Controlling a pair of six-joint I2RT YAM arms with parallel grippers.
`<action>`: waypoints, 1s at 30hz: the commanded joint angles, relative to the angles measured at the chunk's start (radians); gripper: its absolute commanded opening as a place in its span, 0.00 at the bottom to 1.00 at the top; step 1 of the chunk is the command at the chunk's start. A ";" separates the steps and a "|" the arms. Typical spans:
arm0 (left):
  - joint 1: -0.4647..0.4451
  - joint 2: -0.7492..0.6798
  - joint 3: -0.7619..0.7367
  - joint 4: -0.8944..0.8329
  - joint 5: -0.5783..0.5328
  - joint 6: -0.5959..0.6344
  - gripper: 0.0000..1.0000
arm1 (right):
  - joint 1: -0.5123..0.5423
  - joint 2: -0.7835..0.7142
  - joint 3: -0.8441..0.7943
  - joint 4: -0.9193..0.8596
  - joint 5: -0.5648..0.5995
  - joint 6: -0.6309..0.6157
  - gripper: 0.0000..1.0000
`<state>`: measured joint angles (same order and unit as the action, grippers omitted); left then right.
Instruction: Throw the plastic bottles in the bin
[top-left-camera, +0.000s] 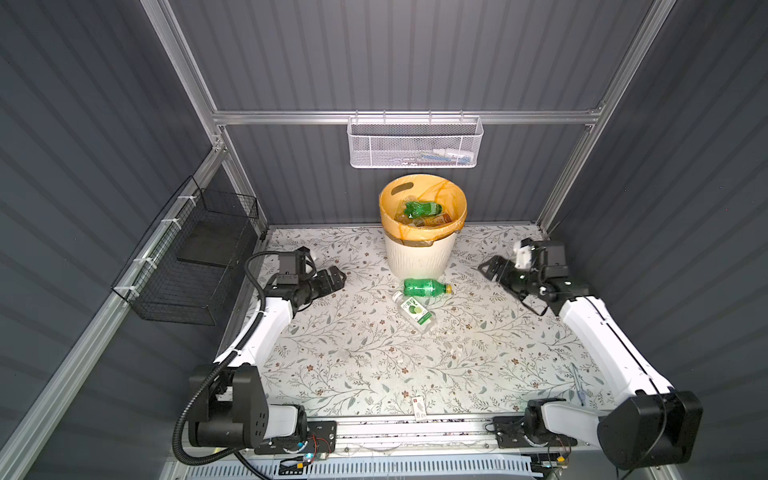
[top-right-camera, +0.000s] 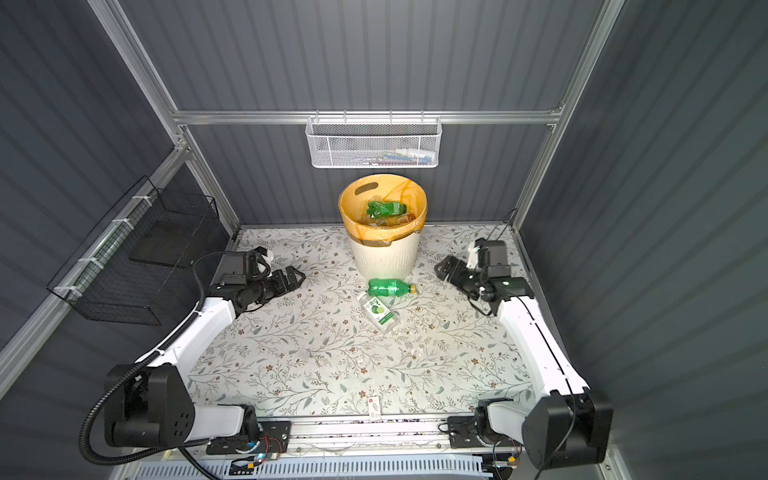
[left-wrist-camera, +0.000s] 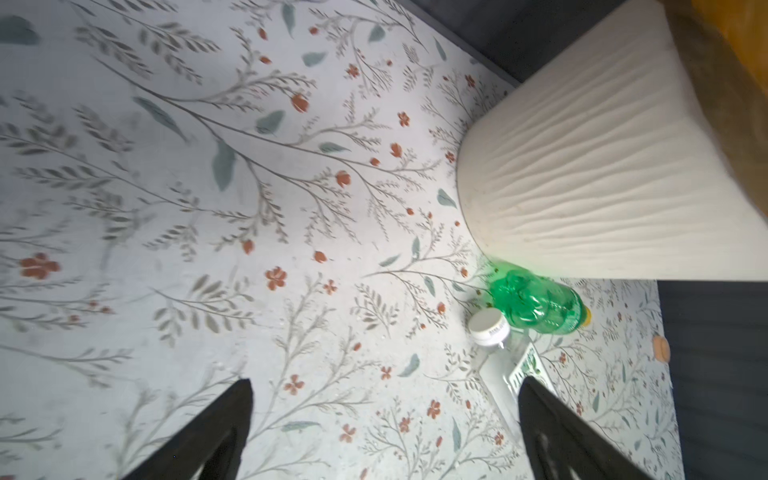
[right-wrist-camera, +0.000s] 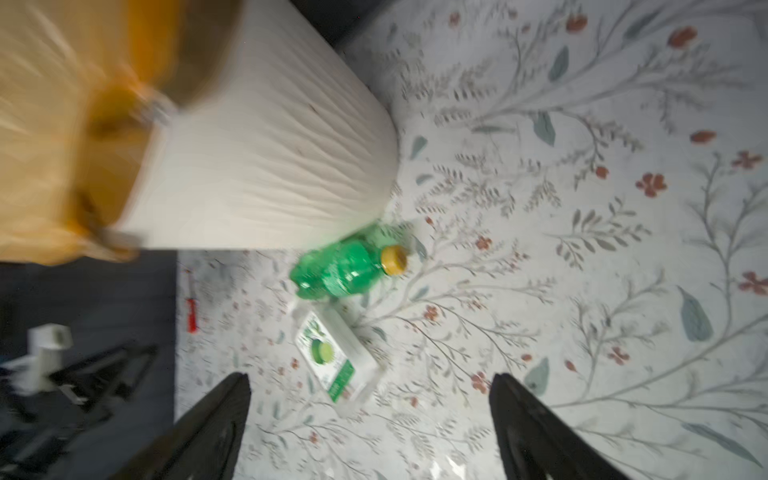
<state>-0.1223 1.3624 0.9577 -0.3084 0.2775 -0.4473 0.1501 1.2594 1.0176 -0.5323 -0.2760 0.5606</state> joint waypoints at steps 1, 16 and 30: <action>-0.028 0.030 -0.025 0.013 -0.007 -0.065 0.99 | 0.096 0.078 -0.040 -0.039 0.149 -0.076 0.88; -0.067 -0.002 -0.068 -0.008 -0.065 -0.090 0.98 | 0.429 0.544 0.178 -0.028 0.379 -0.051 0.85; -0.068 0.025 -0.069 -0.001 -0.049 -0.100 0.98 | 0.646 0.607 0.286 0.200 0.005 0.057 0.85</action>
<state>-0.1844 1.3899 0.8787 -0.2981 0.2279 -0.5518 0.8131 1.8862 1.3235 -0.4313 -0.1501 0.5568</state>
